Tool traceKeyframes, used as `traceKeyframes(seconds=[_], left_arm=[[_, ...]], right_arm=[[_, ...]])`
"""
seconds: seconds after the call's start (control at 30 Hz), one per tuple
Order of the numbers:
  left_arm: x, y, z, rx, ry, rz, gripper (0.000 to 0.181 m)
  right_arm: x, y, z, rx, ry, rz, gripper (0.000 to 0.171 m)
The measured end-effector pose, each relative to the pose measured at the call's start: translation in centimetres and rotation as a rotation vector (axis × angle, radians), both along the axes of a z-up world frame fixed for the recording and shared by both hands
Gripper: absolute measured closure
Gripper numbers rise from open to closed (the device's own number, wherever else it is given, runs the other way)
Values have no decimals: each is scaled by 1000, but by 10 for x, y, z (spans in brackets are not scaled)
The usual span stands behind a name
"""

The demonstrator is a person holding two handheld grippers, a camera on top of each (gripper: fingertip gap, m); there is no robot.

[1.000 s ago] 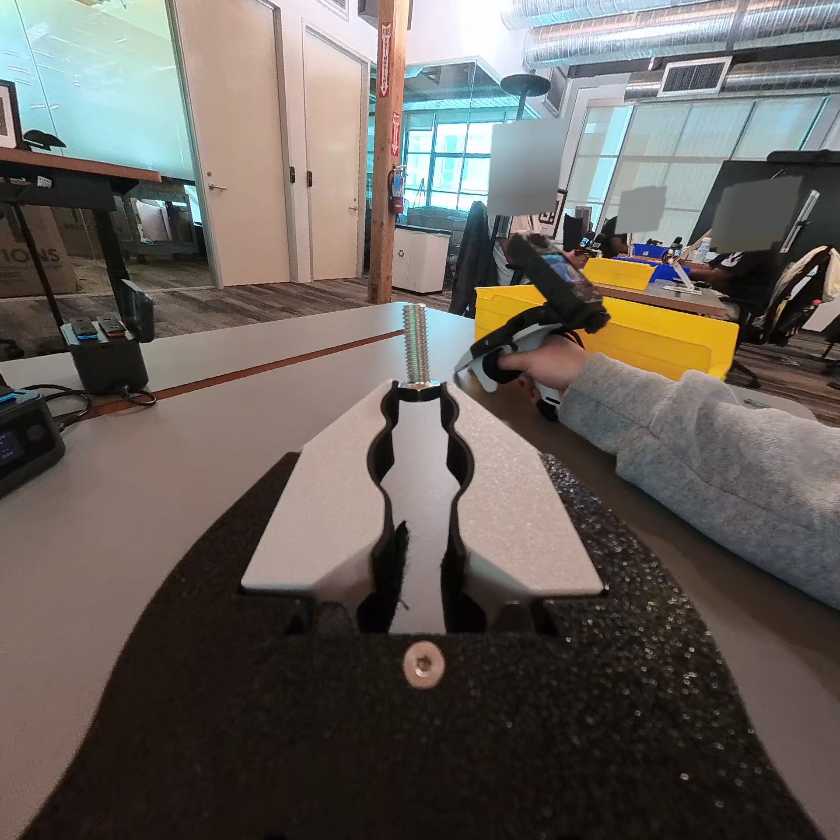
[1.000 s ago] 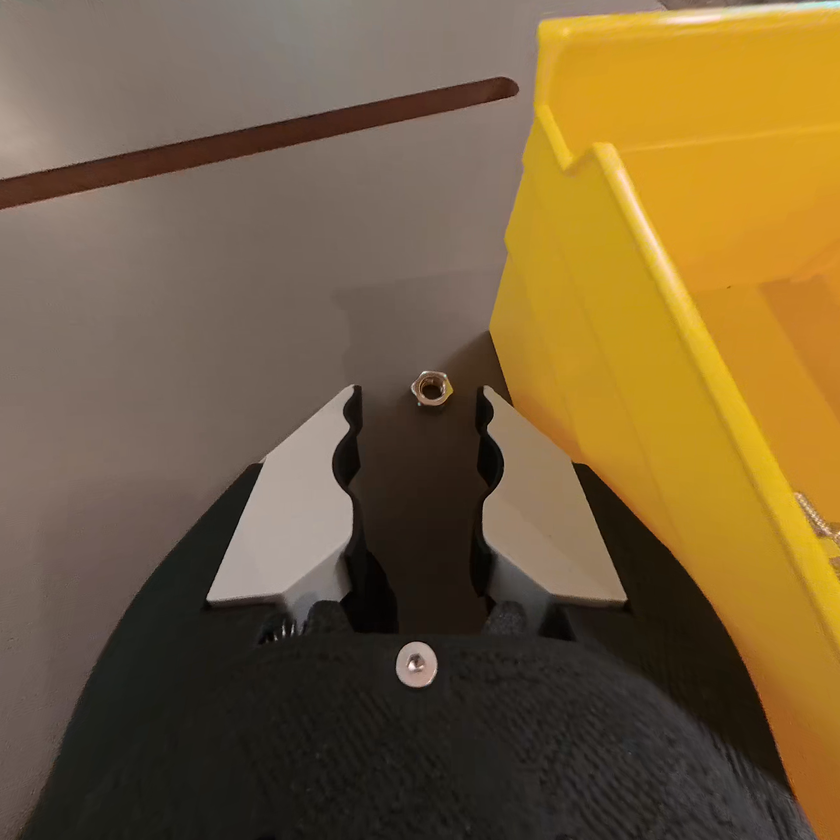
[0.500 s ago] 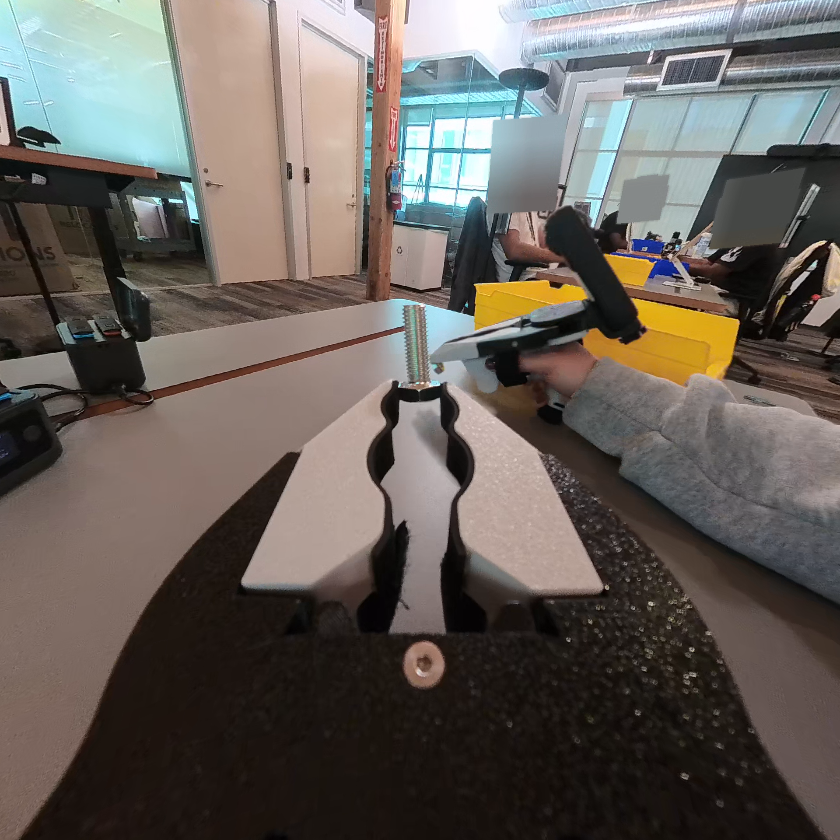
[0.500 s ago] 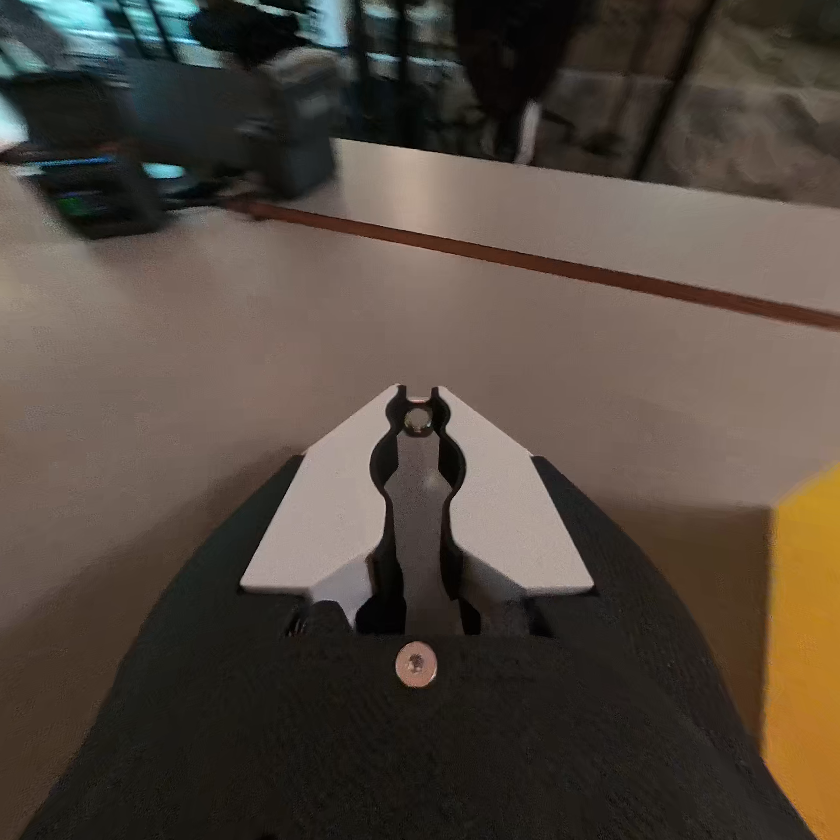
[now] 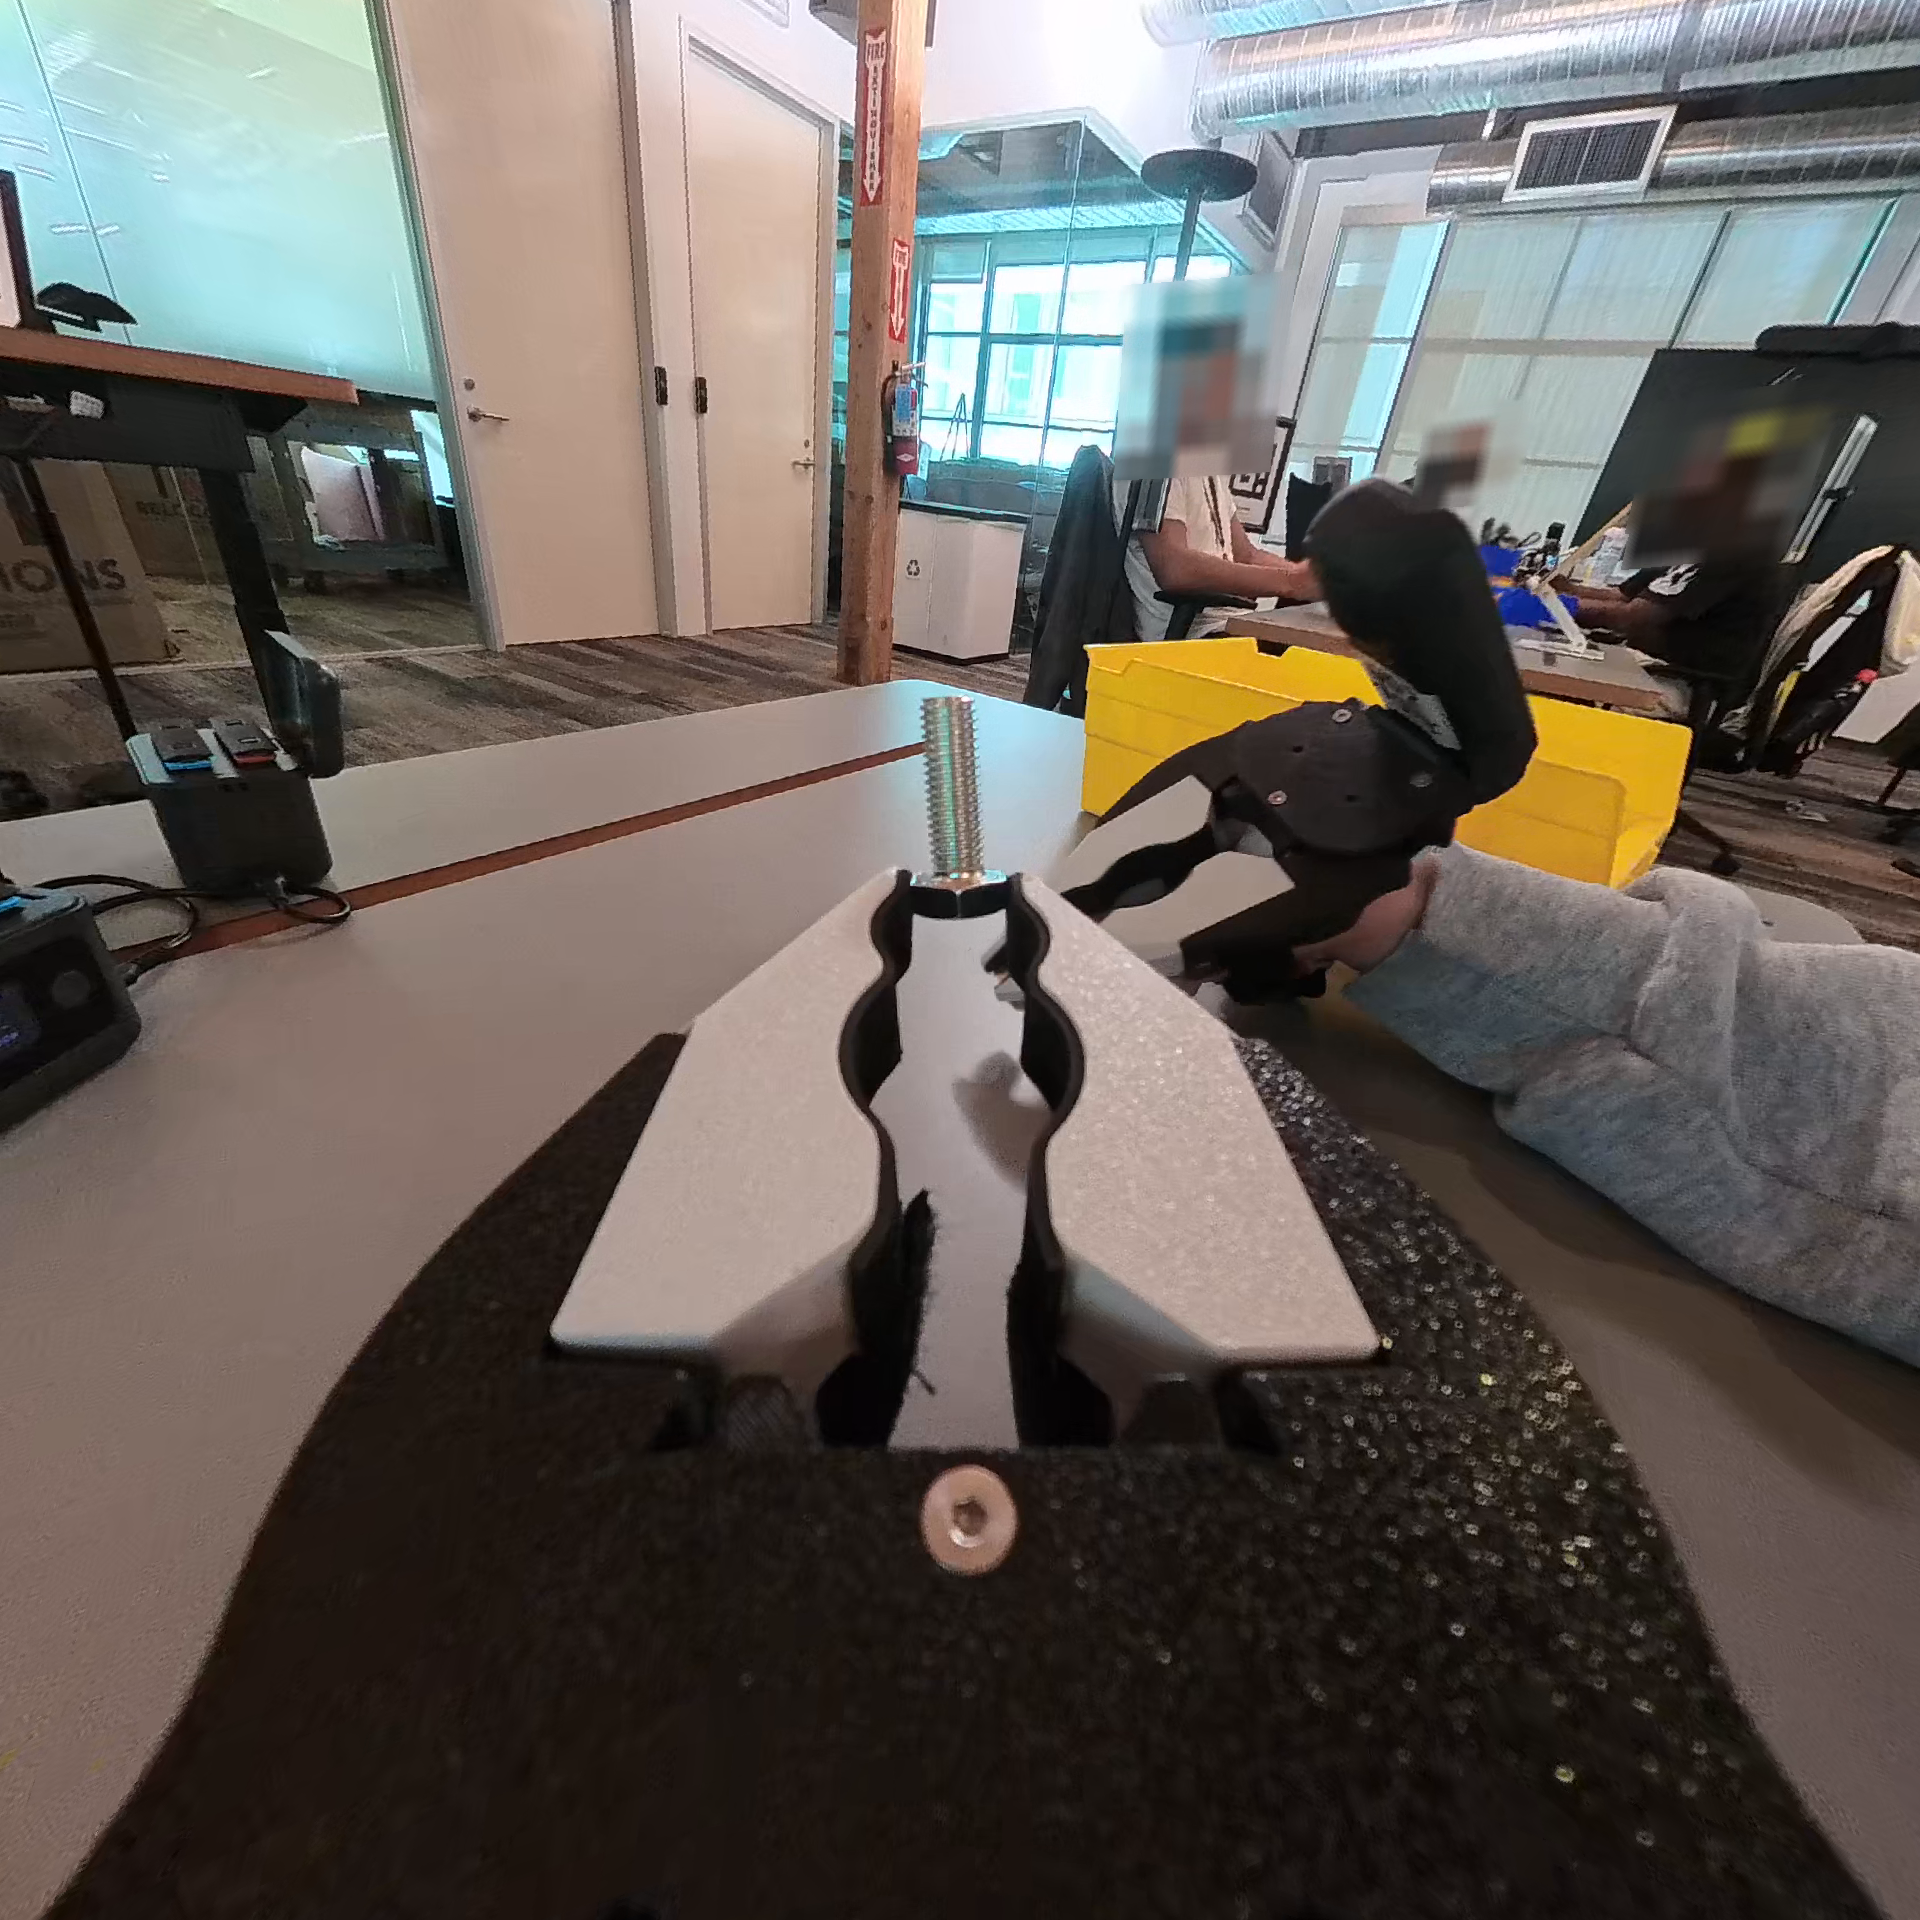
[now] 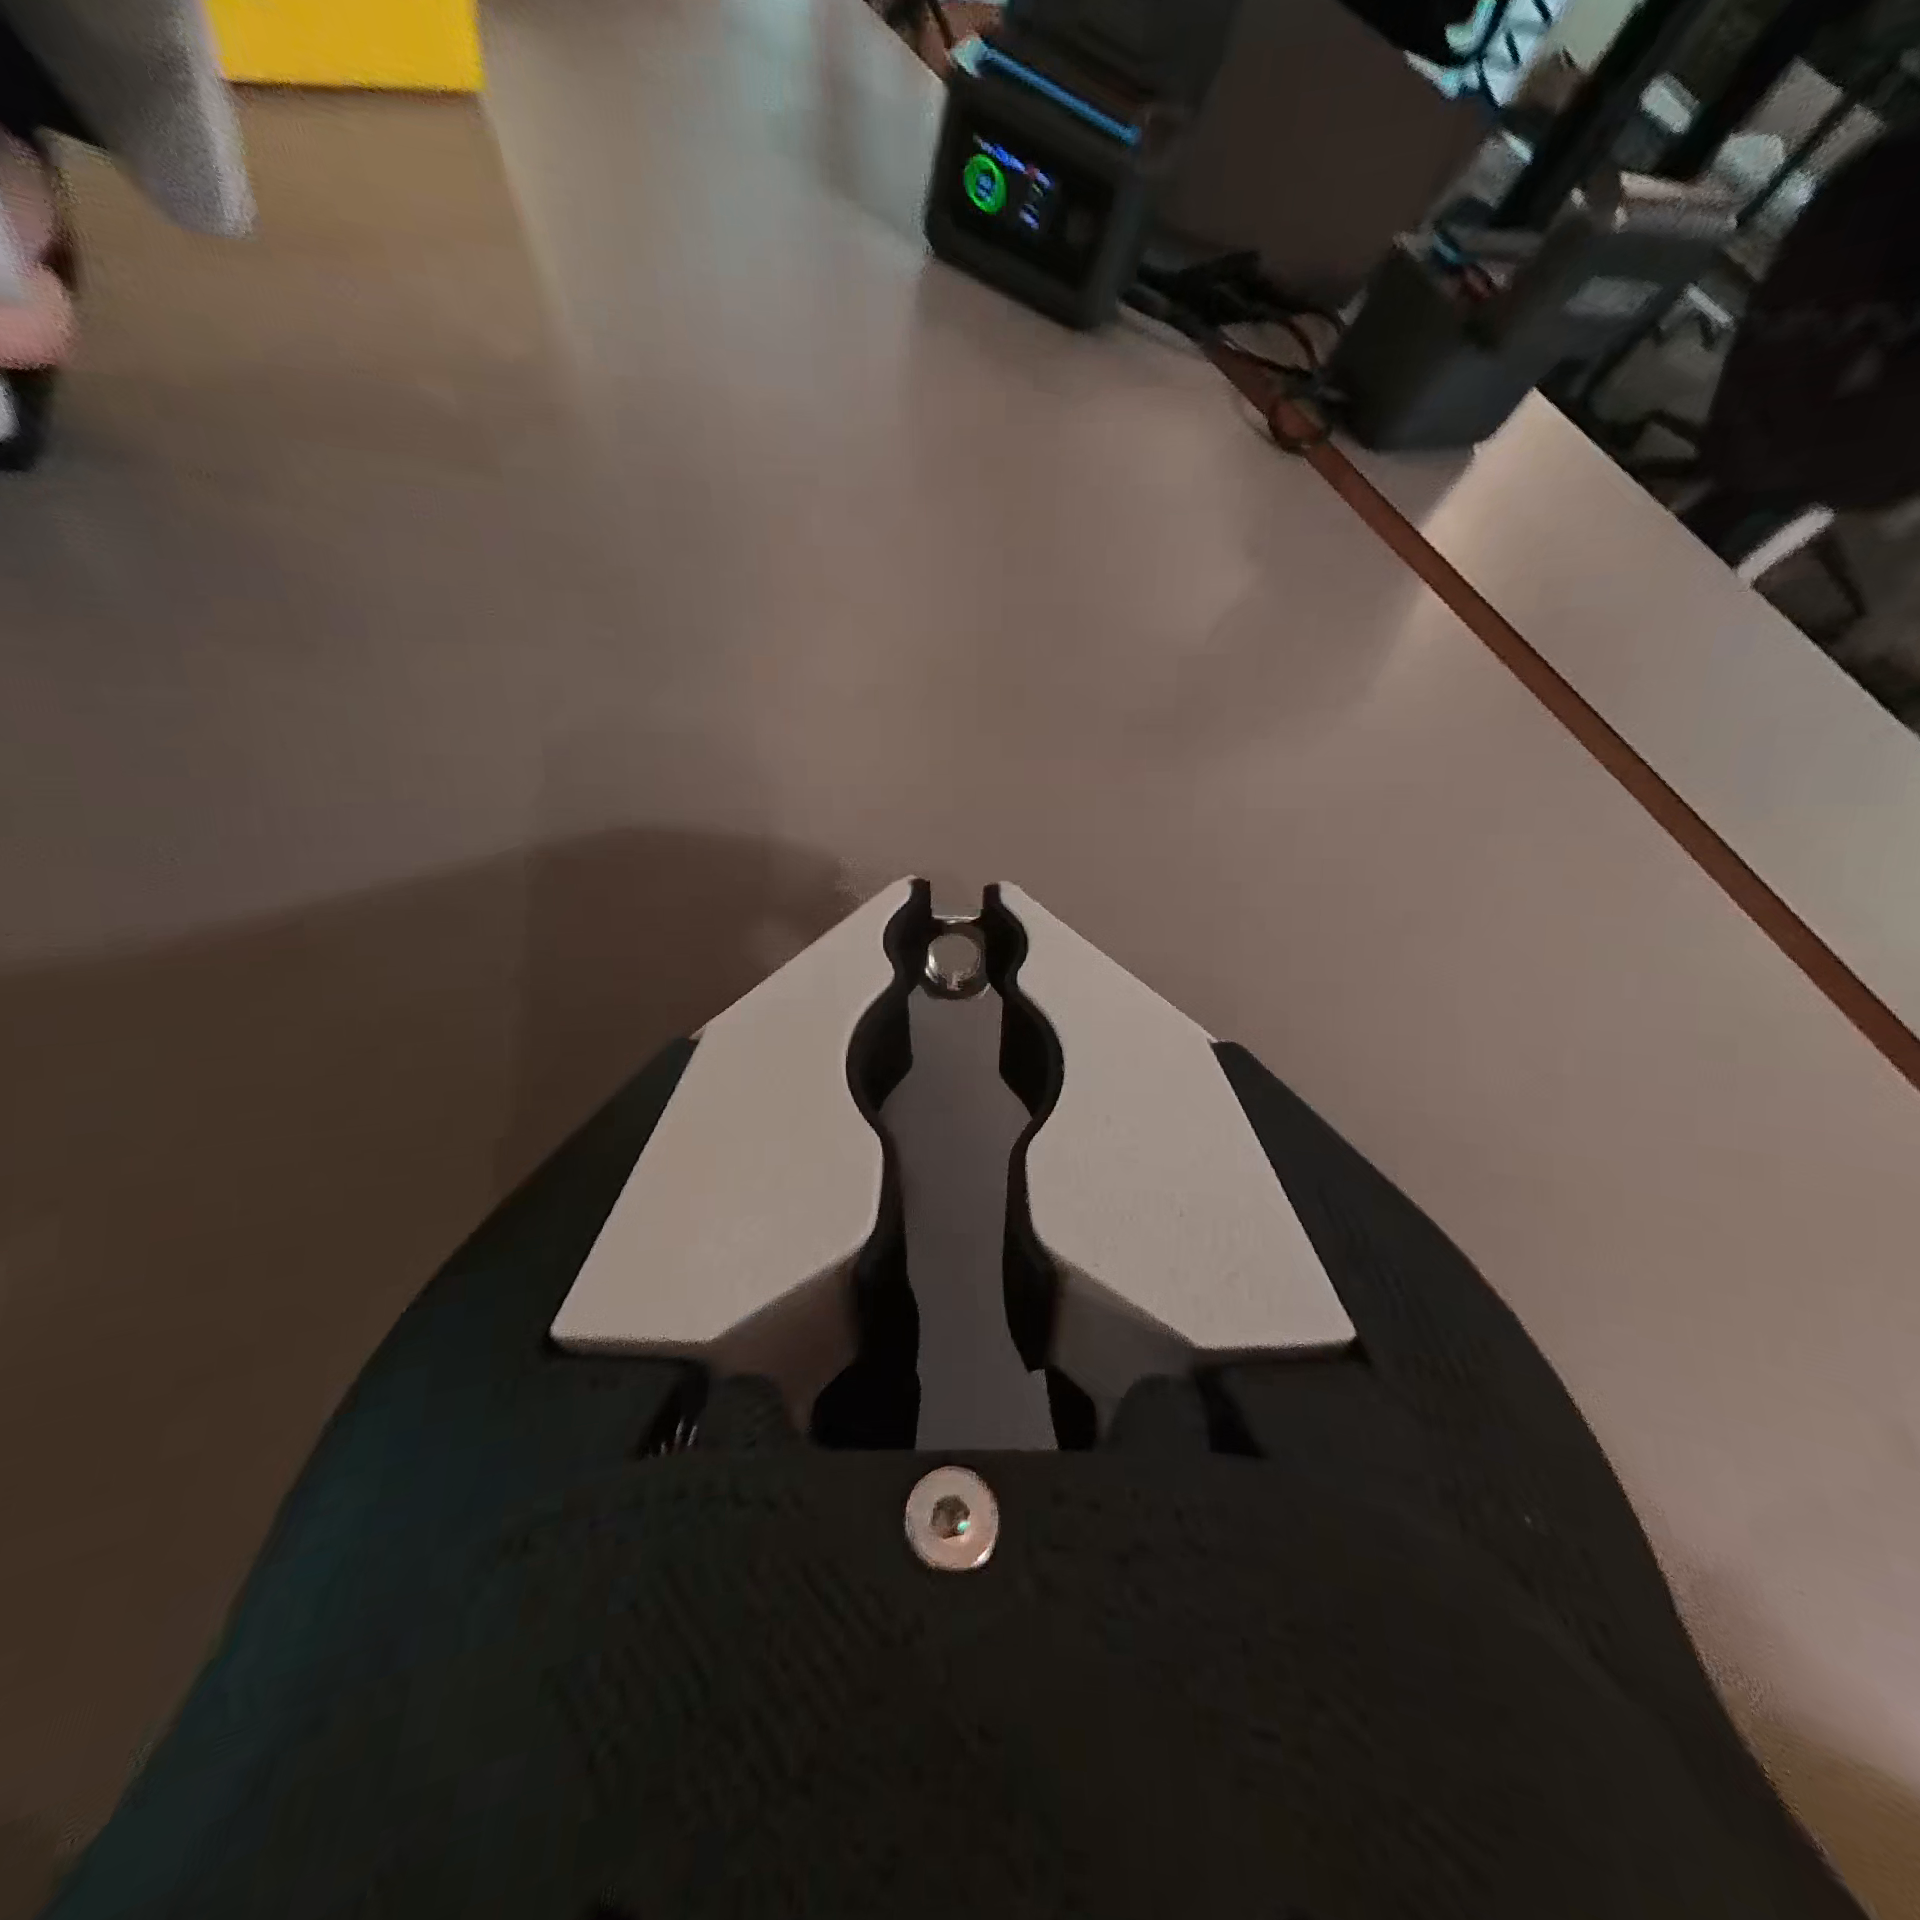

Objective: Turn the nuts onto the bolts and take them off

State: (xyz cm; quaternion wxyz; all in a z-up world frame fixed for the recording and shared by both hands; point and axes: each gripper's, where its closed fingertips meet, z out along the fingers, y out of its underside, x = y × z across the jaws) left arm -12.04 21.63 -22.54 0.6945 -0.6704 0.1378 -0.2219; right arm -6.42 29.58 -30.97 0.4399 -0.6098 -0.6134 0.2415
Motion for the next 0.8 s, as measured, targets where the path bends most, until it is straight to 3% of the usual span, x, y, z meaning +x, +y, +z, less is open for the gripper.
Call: traceKeyframes(seconds=[0.03, 0.13, 0.3, 0.4, 0.53, 0.67, 0.8], left_arm=[[0, 0, 0, -1, 0, -1, 166], [1, 1, -2, -12, 5, -8, 166], [25, -4, -11, -43, 88, -138, 166], [43, -8, -23, -68, 206, -210, 166], [44, -3, -35, -97, 313, -149, 166], [28, 4, -42, -123, 384, -39, 166], [25, 4, -39, -113, 365, -30, 166]], right_arm=[[-2, -5, 3, 6, 22, 29, 162], [-12, -20, 20, -15, 120, 93, 163], [-26, -59, 94, -189, 457, 249, 163], [-22, -74, 110, -234, 476, 312, 163], [-19, -58, 94, -231, 385, 219, 163], [-13, -38, 33, -254, 97, 95, 163], [-12, -37, 0, -265, -65, 62, 163]])
